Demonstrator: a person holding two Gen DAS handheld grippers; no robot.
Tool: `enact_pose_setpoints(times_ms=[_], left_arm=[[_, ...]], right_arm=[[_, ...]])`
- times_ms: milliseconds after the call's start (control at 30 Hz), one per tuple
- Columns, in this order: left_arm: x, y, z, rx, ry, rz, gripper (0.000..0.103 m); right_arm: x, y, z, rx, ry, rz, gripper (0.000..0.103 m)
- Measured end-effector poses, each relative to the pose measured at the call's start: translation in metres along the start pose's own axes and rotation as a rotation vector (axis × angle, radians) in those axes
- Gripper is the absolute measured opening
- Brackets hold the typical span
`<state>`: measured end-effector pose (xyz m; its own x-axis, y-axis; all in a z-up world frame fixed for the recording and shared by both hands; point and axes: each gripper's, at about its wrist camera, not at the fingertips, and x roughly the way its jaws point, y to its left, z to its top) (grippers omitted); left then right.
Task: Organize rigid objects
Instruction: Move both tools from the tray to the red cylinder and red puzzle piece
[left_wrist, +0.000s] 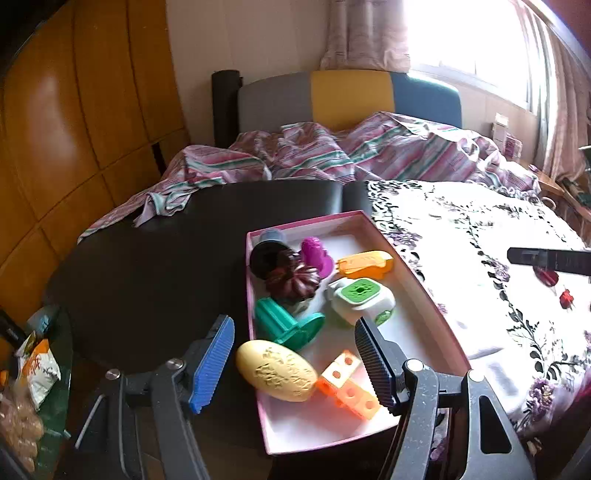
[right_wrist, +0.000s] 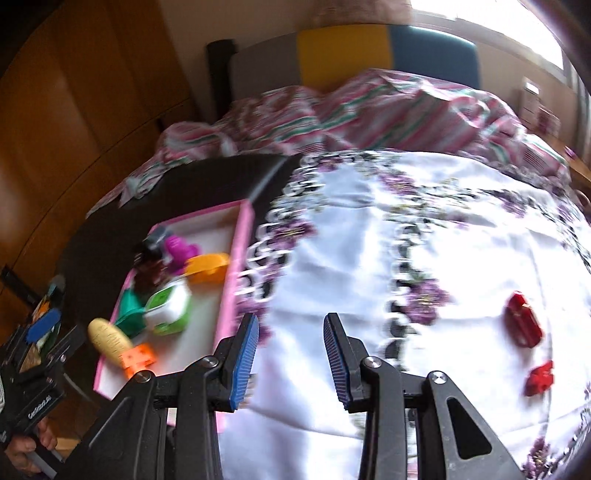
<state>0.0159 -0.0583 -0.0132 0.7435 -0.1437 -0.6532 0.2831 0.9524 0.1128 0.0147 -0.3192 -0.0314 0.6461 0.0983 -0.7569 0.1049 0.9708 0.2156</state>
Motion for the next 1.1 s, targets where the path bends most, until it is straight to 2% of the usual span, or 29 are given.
enact_pose_setpoints(times_ms=[267,400,600,667,767,800,1033,1067,1100], left_arm=[[0.001,-0.028,0.009,0.06,-0.01,-0.047,0.069],[0.003,-0.045,0.018,0.093,-0.016,-0.094,0.069],[0.008,-0.088,0.036,0.151,-0.015,-0.203,0.069],[0.014,-0.107,0.042,0.171,0.001,-0.25,0.069],[0.026,-0.142,0.047,0.197,0.044,-0.329,0.069],[0.029,-0.152,0.048,0.207,0.053,-0.345,0.069],[0.049,-0.237,0.063,0.314,0.097,-0.464,0.069],[0.051,-0.246,0.064,0.325,0.104,-0.485,0.071],[0.055,-0.258,0.068,0.335,0.11,-0.507,0.078]], right_arm=[[-0.025,-0.088,0.01,0.161,-0.038,-0.132,0.037],[-0.034,-0.143,0.009,0.289,-0.055,-0.256,0.037],[-0.051,-0.23,-0.018,0.604,-0.132,-0.401,0.037],[-0.062,-0.256,-0.033,0.771,-0.169,-0.345,0.038],[-0.068,-0.271,-0.043,0.864,-0.194,-0.35,0.038],[-0.068,-0.275,-0.046,0.895,-0.195,-0.323,0.038],[-0.047,-0.278,-0.051,0.92,-0.095,-0.249,0.041],[-0.044,-0.276,-0.051,0.913,-0.084,-0.243,0.041],[-0.042,-0.275,-0.05,0.909,-0.082,-0.243,0.041]])
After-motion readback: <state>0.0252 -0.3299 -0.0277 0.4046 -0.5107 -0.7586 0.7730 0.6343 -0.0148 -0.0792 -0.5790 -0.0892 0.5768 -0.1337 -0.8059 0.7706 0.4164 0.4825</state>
